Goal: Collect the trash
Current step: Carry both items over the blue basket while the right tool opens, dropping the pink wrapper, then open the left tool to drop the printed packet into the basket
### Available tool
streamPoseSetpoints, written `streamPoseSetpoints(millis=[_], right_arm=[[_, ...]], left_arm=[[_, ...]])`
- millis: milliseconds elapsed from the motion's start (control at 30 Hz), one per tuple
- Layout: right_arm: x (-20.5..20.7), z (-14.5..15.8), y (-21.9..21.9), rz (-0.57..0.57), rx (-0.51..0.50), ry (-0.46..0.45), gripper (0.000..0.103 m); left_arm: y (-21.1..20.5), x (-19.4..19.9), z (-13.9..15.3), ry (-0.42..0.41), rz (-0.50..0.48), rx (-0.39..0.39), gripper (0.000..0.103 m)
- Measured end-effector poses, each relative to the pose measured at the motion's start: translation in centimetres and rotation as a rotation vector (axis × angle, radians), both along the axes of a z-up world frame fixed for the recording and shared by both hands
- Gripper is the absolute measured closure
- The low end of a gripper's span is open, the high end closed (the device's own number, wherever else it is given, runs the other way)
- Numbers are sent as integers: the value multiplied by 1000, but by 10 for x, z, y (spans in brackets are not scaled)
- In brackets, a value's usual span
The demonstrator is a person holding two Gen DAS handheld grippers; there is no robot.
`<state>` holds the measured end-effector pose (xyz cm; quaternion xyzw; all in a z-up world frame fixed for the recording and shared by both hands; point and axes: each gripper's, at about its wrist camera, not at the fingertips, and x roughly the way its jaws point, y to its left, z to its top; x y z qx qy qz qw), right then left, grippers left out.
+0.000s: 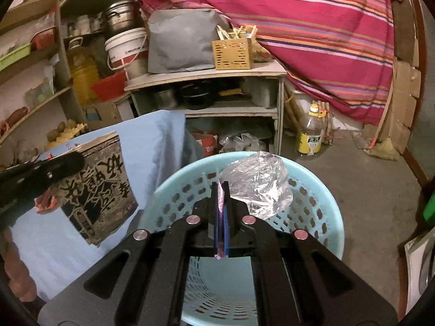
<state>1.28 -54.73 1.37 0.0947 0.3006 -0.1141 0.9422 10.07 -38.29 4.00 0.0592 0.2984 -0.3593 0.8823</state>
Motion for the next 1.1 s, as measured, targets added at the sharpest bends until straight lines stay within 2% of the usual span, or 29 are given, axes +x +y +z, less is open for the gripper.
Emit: streamPoseSetpoints(millis=[333, 400, 467, 567, 600, 633, 700, 767, 900, 1100], right_arm=[[1, -23, -31, -7, 76, 59, 94], [1, -23, -35, -11, 90, 59, 80], [-2, -23, -38, -18, 100, 54, 72], [-7, -23, -42, -37, 96, 57, 71], [-9, -23, -44, -46, 89, 59, 66], [-11, -22, -45, -59, 79, 59, 63], [-16, -19, -47, -91, 57, 50, 49], [-22, -16, -49, -117, 38, 37, 43], [-29, -12, -53, -162, -12, 35, 37], [-31, -15, -55, -177, -26, 43, 36]], left_arm=[[-35, 1, 7, 9, -49, -13, 98], [-41, -2, 11, 0, -54, -17, 98], [-45, -3, 15, -3, -61, -20, 98], [-52, -4, 17, -2, -64, -23, 98], [-54, -4, 16, -2, -64, -21, 98], [-56, -4, 14, -1, -64, -19, 98], [-61, -1, 7, 15, -69, -18, 98], [-66, 2, -1, 29, -72, -12, 98], [-79, 9, -25, 50, -83, 9, 98], [-84, 17, -50, 81, -82, 54, 96]])
